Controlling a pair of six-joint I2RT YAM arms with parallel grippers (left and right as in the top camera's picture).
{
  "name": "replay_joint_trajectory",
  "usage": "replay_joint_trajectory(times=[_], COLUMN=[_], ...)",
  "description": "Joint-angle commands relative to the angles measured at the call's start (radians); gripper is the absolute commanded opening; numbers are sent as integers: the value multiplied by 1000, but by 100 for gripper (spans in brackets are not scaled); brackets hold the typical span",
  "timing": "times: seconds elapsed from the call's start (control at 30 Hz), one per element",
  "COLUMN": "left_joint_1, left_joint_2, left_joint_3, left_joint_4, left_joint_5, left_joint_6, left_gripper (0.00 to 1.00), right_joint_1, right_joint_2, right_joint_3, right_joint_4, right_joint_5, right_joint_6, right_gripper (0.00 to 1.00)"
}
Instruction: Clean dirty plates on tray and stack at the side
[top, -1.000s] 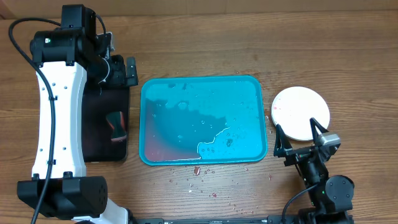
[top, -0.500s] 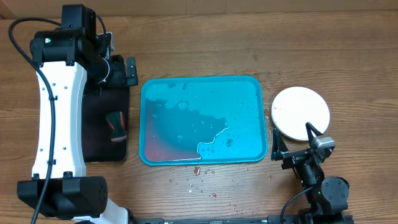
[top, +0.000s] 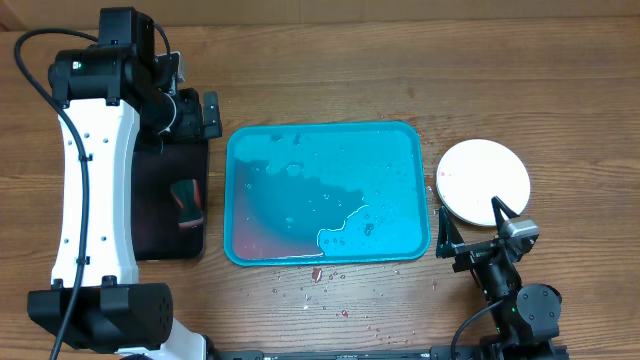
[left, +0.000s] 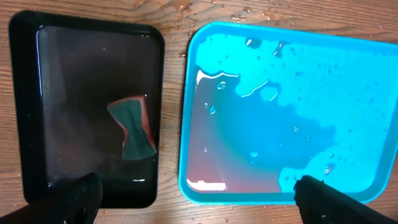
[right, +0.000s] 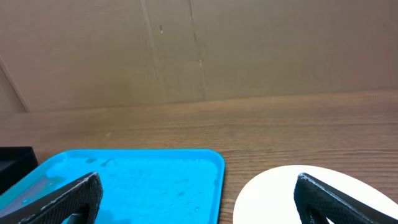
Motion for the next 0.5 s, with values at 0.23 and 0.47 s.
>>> replay_joint_trajectory(times=[0.23, 0.47], left_joint_1=[-8, -77], left_joint_2=[-40, -324], left_joint_3=[15, 15], left_joint_4=[2, 1], left_joint_5=[3, 3], left_joint_6=[-10, -10], left_gripper=[100, 100], right_joint_1=[7, 7], right_joint_2=[-11, -11], right_joint_3=[-11, -11], right_joint_4=[4, 4], right_joint_5=[-9, -9], right_joint_6=[-18, -18], right_gripper=[100, 100])
